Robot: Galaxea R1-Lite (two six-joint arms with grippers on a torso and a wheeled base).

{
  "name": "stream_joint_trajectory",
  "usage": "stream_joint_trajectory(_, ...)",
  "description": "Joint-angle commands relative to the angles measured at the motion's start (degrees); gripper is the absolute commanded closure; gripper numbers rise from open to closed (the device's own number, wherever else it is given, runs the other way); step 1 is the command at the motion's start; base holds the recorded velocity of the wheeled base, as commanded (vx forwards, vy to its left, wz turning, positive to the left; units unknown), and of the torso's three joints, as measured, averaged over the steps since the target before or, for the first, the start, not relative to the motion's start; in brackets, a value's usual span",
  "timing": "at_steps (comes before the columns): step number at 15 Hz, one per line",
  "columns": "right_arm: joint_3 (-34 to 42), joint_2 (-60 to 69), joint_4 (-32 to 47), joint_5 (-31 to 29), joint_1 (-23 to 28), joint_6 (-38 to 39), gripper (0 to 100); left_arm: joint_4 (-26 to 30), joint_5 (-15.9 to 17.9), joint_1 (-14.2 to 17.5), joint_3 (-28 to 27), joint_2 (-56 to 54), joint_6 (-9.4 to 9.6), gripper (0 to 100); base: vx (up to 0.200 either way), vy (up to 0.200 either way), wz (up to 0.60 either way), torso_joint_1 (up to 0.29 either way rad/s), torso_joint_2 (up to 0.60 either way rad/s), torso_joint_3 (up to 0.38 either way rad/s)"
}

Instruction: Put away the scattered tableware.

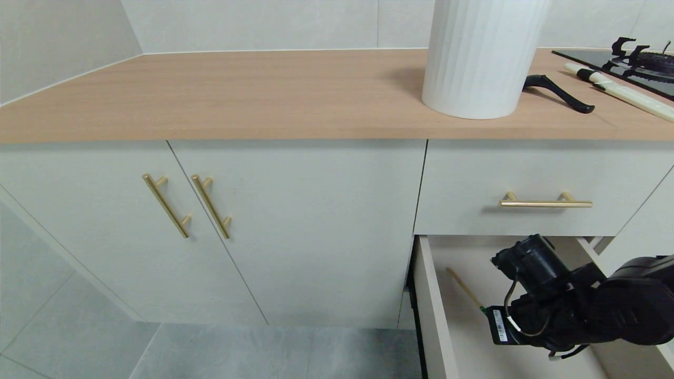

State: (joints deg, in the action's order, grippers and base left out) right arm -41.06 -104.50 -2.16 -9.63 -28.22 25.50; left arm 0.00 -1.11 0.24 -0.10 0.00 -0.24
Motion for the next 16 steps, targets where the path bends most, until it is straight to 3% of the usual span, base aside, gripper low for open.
stream_joint_trajectory(1,2.56,-5.28,-3.47,-1.27,-0.43,-0.10,100,0.00,-0.03,0.02,0.01,0.09,-0.02,0,0.000,0.000,0.00,0.000,0.00,0.000)
stream_joint_trajectory(8,6.25,-13.28,-17.00,-3.73,-0.34,0.07,100,0.00,-0.03,0.02,0.01,0.09,-0.02,0,0.000,0.000,0.00,0.000,0.00,0.000)
stream_joint_trajectory(15,6.43,-13.36,-18.32,-4.26,-0.34,-0.01,100,0.00,-0.03,0.02,0.01,0.09,-0.02,0,0.000,0.000,0.00,0.000,0.00,0.000)
stream_joint_trajectory(16,6.43,-13.36,-18.23,-4.26,-0.34,0.07,0,0.00,-0.03,0.02,0.01,0.09,-0.02,0,0.000,0.000,0.00,0.000,0.00,0.000)
